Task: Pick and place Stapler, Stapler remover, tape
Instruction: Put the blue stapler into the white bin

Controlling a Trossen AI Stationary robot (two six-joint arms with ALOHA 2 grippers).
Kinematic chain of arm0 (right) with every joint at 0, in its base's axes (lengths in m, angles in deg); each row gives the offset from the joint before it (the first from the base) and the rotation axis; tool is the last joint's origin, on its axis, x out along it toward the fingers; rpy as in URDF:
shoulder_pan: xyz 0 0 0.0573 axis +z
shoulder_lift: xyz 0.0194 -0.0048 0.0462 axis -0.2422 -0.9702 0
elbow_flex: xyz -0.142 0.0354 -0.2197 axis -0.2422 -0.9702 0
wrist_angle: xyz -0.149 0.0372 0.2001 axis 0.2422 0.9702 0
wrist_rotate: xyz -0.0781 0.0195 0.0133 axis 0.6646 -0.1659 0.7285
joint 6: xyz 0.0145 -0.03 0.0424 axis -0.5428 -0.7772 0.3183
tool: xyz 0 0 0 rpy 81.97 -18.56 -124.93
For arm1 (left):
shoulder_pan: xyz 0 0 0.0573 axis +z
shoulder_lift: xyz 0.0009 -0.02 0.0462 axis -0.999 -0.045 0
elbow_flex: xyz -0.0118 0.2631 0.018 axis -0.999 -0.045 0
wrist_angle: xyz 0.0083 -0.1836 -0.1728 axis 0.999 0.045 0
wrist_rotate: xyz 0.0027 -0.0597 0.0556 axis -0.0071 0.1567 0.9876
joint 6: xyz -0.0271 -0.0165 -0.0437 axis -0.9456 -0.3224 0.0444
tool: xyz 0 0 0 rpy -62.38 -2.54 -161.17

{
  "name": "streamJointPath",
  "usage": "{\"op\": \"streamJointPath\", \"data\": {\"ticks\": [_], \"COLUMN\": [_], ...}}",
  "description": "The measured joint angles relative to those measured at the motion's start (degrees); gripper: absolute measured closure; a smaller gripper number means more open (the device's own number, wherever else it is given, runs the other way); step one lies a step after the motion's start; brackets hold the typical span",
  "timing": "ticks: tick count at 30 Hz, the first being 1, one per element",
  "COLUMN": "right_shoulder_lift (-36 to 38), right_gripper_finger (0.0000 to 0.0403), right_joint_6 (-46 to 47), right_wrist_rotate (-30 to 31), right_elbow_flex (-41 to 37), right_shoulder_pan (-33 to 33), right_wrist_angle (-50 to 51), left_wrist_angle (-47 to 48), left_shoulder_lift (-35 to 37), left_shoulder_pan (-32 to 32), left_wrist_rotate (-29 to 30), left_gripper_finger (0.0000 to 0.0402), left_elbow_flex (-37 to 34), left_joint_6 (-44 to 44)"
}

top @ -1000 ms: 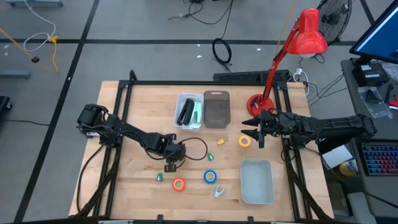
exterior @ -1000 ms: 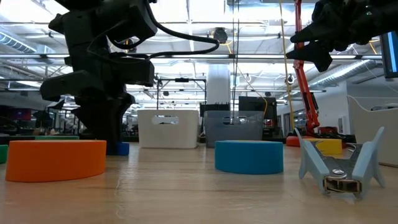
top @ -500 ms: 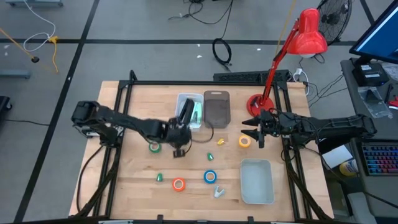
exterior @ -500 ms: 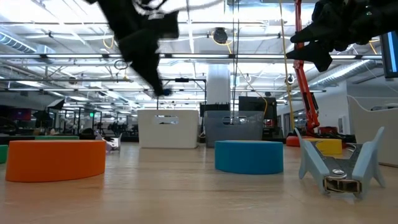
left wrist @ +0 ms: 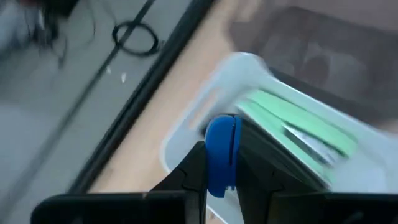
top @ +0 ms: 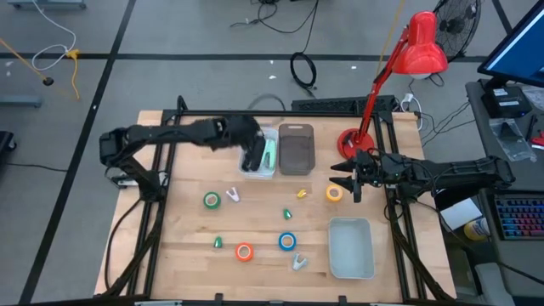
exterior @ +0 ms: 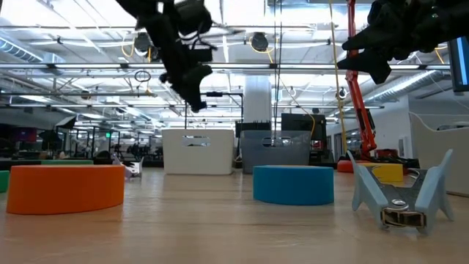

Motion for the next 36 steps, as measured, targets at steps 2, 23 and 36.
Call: {"op": "streamJointPath", "data": {"ticks": [2, 23, 36], "right_shoulder_lift": [0.0, 0.0, 0.0], "right_gripper_finger": [0.0190, 0.0190, 0.0190], "right_joint_6": [0.2, 2.8, 3.3], "right_wrist_rotate": [0.0, 3.1, 3.2], "right_elbow_flex": [0.0, 0.0, 0.0], "right_shoulder_pan": [0.0, -0.1, -0.1], "right_wrist_angle": [0.0, 0.0, -0.3], "left_wrist_angle": [0.6, -2.7, -1.0], "left_shoulder_lift": [-0.3, -10.1, -14.8], "left_shoulder_pan": [3.0, 4.9, 4.5], "left_wrist_rotate": [-3.6, -4.0, -3.4], "left_gripper_finger": [0.0348, 0.0348, 0.0344], "left_elbow_flex": [-0.1, 0.0, 1.6], "left_joint_6": [-6.4, -22.1, -22.0]}}
